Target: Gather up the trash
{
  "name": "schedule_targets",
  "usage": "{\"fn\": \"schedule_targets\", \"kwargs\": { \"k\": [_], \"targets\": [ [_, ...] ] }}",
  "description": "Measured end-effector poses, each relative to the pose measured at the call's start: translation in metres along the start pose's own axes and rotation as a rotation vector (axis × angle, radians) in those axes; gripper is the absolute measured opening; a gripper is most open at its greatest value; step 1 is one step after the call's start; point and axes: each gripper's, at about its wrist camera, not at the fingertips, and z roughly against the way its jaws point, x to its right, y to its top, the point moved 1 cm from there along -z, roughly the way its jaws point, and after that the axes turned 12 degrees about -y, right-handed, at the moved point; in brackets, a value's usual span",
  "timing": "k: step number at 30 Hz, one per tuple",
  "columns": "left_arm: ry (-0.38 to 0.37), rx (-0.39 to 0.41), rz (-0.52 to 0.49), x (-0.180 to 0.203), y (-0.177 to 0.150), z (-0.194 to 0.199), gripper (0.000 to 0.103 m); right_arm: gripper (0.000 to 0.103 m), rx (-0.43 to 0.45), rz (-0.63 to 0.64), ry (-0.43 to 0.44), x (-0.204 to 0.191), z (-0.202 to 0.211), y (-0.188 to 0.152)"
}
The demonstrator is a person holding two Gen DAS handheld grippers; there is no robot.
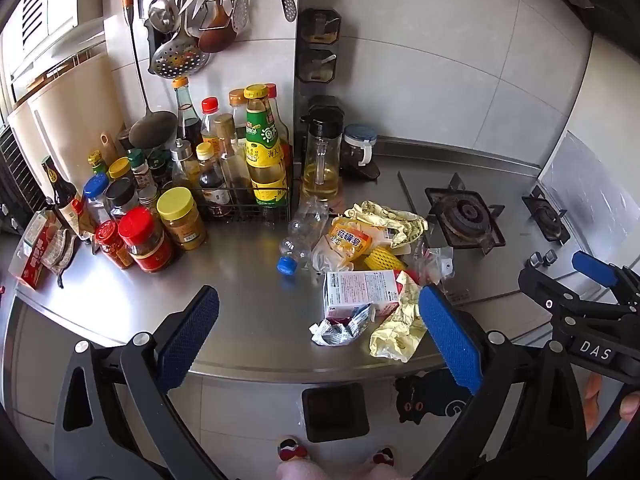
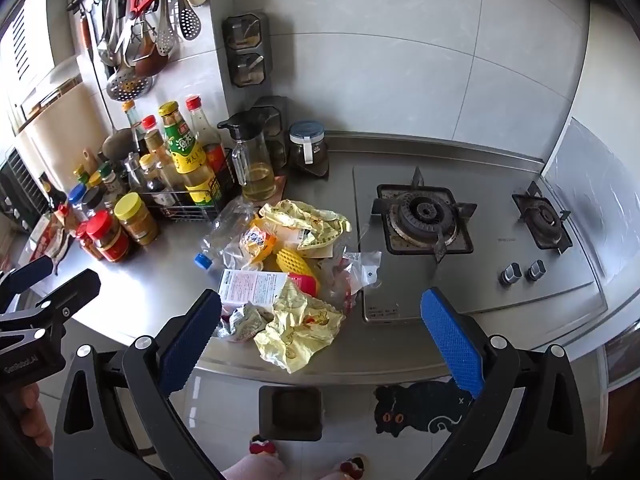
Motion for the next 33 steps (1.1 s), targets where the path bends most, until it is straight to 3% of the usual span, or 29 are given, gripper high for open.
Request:
{"fn": "schedule_targets", "kwargs": {
  "k": [33],
  "targets": [
    [0.014, 0.007, -0.001, -0.0015, 0.0028, -0.0003, 0.095, 0.1, 0.009, -0.013, 0.002, 0.0027, 0.0022, 0.0039]
  ]
}}
